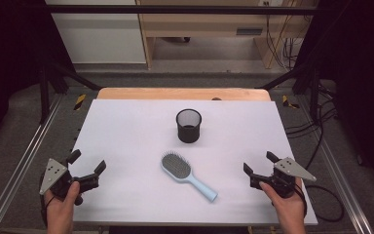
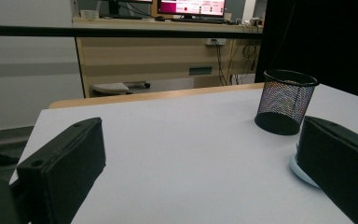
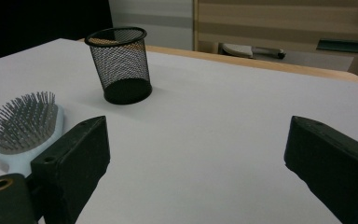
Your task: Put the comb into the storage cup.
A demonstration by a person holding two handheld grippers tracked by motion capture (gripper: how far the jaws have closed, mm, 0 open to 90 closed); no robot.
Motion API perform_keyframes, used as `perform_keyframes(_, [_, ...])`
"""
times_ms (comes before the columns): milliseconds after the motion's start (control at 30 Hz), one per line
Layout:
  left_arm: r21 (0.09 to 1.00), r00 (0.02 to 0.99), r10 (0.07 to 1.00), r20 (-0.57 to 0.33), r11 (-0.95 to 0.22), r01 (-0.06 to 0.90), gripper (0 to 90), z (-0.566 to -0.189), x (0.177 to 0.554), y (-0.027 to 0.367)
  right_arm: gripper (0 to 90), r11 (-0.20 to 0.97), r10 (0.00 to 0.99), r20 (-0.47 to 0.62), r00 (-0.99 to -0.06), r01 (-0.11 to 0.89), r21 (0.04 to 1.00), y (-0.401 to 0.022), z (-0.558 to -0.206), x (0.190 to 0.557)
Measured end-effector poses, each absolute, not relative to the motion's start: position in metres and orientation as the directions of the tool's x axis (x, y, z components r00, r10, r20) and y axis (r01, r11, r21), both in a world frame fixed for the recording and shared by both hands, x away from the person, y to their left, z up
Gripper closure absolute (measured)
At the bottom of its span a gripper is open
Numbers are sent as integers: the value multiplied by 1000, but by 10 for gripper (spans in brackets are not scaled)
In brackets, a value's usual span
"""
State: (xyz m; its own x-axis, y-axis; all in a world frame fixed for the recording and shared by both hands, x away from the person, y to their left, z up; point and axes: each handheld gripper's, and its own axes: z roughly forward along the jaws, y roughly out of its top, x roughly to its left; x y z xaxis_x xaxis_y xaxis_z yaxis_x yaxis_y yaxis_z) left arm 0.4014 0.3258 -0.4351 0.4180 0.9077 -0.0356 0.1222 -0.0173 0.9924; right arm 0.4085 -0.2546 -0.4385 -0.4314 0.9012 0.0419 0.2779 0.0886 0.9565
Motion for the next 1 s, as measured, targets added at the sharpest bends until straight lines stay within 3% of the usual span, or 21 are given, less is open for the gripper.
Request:
perform_keyframes(367, [991, 430, 902, -30, -28, 128, 11, -436, 402, 324, 62, 104, 913, 29, -408, 300, 948, -254, -442, 410])
perform_keyframes(1000, [990, 432, 901, -27, -35, 135, 11, -436, 402, 323, 62, 142, 894, 43, -446, 374, 917, -245, -444, 411])
